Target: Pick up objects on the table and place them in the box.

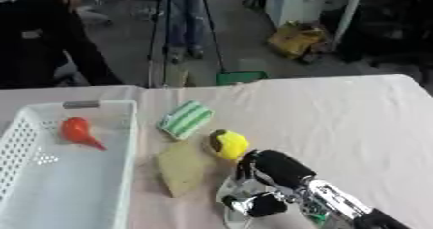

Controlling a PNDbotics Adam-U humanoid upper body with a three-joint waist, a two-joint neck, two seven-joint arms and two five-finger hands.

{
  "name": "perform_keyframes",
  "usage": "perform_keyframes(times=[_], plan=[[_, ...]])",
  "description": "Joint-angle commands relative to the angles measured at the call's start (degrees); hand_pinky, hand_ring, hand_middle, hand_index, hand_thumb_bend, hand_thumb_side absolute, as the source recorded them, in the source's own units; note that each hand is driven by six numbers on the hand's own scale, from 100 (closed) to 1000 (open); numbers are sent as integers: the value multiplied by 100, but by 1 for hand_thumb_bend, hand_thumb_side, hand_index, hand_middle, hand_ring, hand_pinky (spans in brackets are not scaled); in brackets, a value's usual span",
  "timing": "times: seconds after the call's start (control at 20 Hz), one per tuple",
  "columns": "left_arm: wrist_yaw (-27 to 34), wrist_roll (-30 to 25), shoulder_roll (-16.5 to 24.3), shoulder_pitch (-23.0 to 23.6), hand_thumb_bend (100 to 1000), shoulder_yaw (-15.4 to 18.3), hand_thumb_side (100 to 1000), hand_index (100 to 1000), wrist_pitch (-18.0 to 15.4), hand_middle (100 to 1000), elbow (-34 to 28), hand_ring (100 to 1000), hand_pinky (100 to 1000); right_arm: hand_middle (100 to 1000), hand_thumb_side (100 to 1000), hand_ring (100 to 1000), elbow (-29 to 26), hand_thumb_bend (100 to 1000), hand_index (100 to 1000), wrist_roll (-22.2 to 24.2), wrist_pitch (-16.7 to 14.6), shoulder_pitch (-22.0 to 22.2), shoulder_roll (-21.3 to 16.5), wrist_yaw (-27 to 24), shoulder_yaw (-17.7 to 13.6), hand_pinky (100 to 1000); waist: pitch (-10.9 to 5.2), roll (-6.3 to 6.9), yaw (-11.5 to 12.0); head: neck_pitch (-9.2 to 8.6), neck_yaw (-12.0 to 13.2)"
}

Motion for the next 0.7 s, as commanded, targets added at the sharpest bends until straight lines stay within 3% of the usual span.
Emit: perform_keyframes(times=[0.05, 0.2, 0.7], plan=[[14, 3, 45, -76, 100, -7, 1000, 909, 0, 963, -83, 929, 1000, 457, 593, 445, 7, 384, 607, -114, 47, -48, -68, 21, -24, 621, -71, 13, 8, -39, -9], [13, 6, 43, -78, 100, -7, 1000, 909, 0, 963, -83, 929, 1000, 423, 529, 403, 6, 345, 570, -215, 94, -54, -64, -18, -28, 594, -69, 13, 5, -36, -9], [15, -1, 37, -85, 100, -11, 1000, 908, 2, 964, -83, 929, 1000, 426, 482, 359, -7, 301, 517, -467, 193, -68, -71, -188, -43, 550, -60, 18, -4, -34, -5]])
